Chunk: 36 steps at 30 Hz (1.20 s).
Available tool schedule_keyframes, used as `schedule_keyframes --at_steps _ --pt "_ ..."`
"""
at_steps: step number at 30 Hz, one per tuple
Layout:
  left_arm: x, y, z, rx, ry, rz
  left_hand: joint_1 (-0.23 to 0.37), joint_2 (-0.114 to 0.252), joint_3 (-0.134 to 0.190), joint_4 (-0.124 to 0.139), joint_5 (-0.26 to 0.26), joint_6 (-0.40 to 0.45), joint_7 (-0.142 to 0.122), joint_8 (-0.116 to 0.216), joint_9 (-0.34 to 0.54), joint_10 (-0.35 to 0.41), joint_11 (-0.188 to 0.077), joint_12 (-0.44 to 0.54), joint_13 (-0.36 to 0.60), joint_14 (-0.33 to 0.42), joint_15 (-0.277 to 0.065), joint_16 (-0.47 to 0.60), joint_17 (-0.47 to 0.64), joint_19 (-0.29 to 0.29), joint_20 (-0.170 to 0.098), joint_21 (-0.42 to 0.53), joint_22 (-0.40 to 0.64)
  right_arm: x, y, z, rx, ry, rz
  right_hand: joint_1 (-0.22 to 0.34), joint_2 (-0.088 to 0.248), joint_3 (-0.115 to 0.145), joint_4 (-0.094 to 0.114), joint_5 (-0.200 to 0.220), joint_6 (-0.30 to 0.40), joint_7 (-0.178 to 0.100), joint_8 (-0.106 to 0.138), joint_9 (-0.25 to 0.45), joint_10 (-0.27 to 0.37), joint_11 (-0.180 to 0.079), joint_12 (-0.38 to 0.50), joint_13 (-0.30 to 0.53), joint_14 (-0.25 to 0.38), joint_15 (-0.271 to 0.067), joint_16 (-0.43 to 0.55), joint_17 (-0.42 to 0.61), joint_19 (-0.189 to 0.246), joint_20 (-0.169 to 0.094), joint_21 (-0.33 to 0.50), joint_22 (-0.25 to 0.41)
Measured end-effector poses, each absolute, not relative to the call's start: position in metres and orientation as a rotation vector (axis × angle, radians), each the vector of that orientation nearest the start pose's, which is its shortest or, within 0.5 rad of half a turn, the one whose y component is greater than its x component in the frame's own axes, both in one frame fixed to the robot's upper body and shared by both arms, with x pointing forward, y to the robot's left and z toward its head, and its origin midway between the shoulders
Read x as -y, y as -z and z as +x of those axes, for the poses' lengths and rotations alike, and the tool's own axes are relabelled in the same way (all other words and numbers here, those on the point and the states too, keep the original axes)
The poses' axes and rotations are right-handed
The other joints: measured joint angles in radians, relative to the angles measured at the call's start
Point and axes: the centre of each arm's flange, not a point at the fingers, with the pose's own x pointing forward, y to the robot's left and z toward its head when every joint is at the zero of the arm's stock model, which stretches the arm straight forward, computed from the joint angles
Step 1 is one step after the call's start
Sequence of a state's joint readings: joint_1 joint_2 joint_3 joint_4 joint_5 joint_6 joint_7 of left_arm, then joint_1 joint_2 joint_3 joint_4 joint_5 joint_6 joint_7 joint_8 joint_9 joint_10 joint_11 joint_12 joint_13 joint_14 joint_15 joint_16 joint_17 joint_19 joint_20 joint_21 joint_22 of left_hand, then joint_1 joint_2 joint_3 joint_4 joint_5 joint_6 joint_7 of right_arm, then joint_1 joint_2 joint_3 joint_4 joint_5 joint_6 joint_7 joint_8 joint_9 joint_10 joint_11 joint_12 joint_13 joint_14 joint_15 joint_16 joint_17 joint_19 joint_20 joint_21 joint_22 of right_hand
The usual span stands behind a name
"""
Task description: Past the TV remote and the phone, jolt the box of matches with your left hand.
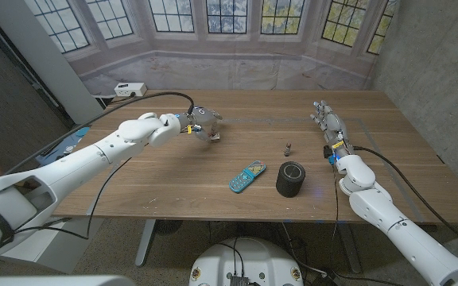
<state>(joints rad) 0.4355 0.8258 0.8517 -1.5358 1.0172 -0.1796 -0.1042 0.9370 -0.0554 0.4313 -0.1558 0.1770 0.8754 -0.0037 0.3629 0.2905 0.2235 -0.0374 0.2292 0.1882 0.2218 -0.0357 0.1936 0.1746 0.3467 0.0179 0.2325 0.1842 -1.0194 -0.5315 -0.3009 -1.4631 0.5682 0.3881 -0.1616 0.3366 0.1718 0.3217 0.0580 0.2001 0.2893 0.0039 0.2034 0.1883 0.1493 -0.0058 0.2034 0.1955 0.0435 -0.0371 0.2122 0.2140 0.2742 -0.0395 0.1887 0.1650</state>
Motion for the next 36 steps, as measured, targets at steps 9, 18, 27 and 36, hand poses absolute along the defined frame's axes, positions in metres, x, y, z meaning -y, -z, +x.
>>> schedule_keyframes --at_steps 9,18,27,36 --pt "-0.190 -0.049 0.633 0.794 0.131 2.136 0.000 0.000 -0.006 0.000 0.000 0.000 0.000 0.004 0.005 0.005 -0.005 -0.004 0.000 0.000 0.000 0.000 0.000 0.000 0.000 0.000 0.000 0.308 0.052 0.604 0.688 -0.046 0.058 -0.004 -0.004 0.000 0.000 0.000 0.000 0.000 0.000 0.000 0.000 0.000 0.000 0.000 0.000 0.000 0.000 0.000 0.000 0.000 0.000 0.000" --pt "-0.182 -0.053 0.630 0.816 0.130 2.115 0.000 0.000 -0.007 -0.001 0.000 0.000 0.000 0.004 0.010 0.005 -0.005 -0.006 0.000 0.000 0.000 0.000 0.000 0.000 0.000 0.000 0.000 0.310 0.052 0.601 0.694 -0.043 0.058 -0.004 -0.004 0.004 0.004 0.000 0.006 0.005 0.000 0.000 0.000 0.000 0.000 0.000 0.000 0.000 0.000 0.000 0.000 0.000 0.000 0.000" --pt "-0.175 -0.055 0.627 0.834 0.124 2.081 0.000 0.000 -0.011 0.003 0.005 0.000 0.000 0.011 0.014 0.005 -0.005 -0.007 0.000 0.000 0.000 0.000 0.000 0.000 0.000 0.000 0.000 0.312 0.051 0.599 0.696 -0.041 0.056 -0.004 -0.004 0.007 0.002 0.000 0.006 0.004 0.000 0.000 0.000 0.000 0.000 0.000 0.001 0.001 0.000 0.000 0.000 0.000 0.000 0.000" --pt "-0.167 -0.058 0.624 0.853 0.121 2.026 0.000 0.000 -0.011 0.003 0.005 0.000 0.000 0.011 0.019 0.005 -0.005 -0.011 0.000 0.000 0.000 0.000 0.000 0.000 0.000 0.000 0.005 0.312 0.051 0.599 0.697 -0.040 0.056 -0.004 -0.004 0.007 0.002 0.000 0.009 0.002 0.000 0.000 0.004 -0.004 0.000 0.000 0.005 -0.001 0.000 0.000 0.000 0.000 0.000 0.000"
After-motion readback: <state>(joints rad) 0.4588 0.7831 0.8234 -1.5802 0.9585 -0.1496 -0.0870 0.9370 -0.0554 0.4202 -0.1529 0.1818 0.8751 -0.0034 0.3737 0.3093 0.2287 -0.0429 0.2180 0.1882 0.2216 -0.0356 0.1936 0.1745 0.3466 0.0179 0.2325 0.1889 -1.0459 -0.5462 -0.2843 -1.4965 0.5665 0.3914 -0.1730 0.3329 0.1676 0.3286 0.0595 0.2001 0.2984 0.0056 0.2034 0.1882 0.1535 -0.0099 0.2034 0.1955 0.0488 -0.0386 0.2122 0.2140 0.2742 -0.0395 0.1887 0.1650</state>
